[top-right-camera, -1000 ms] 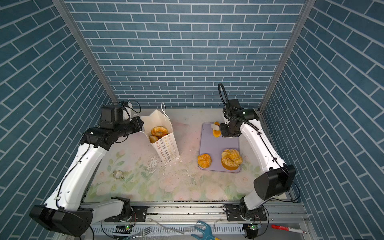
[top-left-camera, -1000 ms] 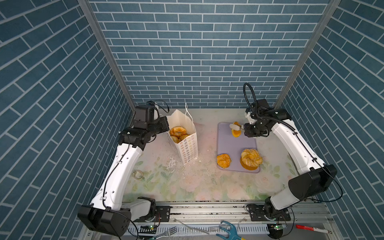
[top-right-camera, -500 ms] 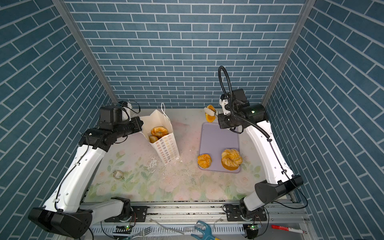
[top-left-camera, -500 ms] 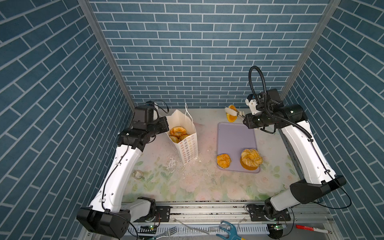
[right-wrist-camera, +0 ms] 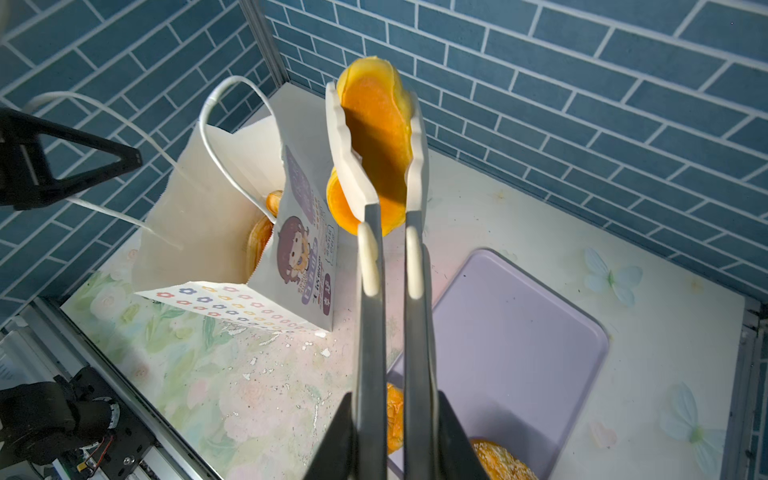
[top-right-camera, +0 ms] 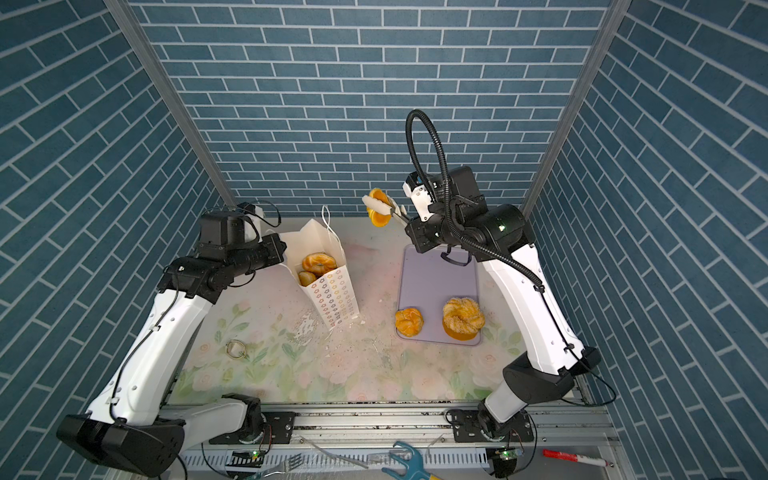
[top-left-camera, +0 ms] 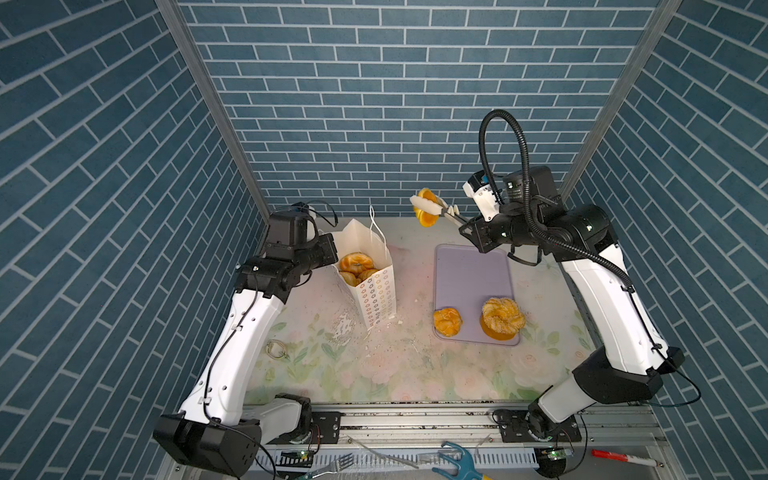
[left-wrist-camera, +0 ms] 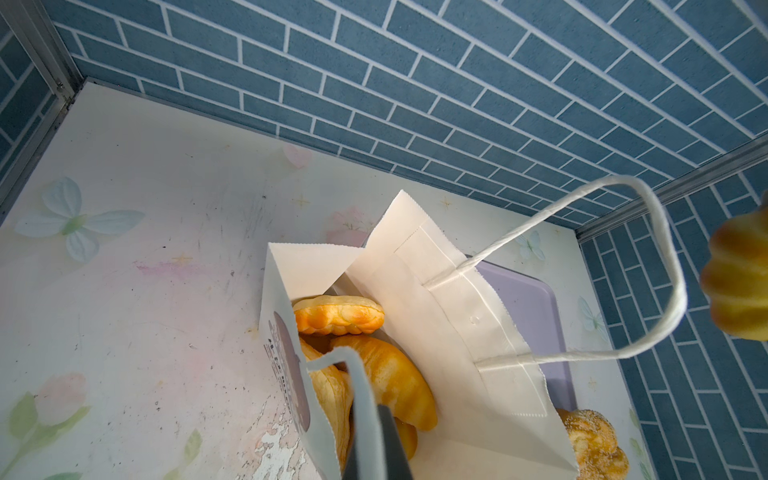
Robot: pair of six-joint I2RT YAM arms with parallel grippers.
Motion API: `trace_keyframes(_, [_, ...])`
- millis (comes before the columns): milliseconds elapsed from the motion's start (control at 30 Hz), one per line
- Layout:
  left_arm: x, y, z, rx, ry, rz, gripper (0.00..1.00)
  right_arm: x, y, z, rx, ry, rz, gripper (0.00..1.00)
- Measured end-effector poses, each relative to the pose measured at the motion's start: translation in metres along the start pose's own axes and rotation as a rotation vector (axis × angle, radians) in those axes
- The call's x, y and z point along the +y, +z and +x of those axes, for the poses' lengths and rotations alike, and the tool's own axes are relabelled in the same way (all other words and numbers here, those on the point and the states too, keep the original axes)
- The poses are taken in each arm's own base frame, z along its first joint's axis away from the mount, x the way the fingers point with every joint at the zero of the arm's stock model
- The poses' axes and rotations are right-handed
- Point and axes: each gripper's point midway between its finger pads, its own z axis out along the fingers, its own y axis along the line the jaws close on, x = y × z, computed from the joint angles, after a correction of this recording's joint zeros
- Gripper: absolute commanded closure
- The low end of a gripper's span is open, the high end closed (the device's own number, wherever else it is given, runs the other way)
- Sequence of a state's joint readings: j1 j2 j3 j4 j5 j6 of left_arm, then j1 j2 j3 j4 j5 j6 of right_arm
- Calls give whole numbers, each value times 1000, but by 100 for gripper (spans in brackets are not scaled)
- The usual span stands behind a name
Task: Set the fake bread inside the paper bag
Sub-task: 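Lift the flat yellow bun and carry it over the paper bag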
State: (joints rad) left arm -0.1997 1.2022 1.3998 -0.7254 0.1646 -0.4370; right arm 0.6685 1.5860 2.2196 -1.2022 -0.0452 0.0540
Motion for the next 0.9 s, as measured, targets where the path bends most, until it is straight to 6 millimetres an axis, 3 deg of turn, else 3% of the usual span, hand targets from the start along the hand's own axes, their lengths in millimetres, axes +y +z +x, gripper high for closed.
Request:
trace_keyframes(500, [0,0,1,1,0,0,100,91,0,-19,-87,-210,-210,84])
trace_keyframes(733, [0,0,1,2,-1,-1,100,118,37,2,23,-273,-267,84])
trace_keyframes(900, [1,0,2,0,-1,0,100,118,64,20,106,-288,-234,83])
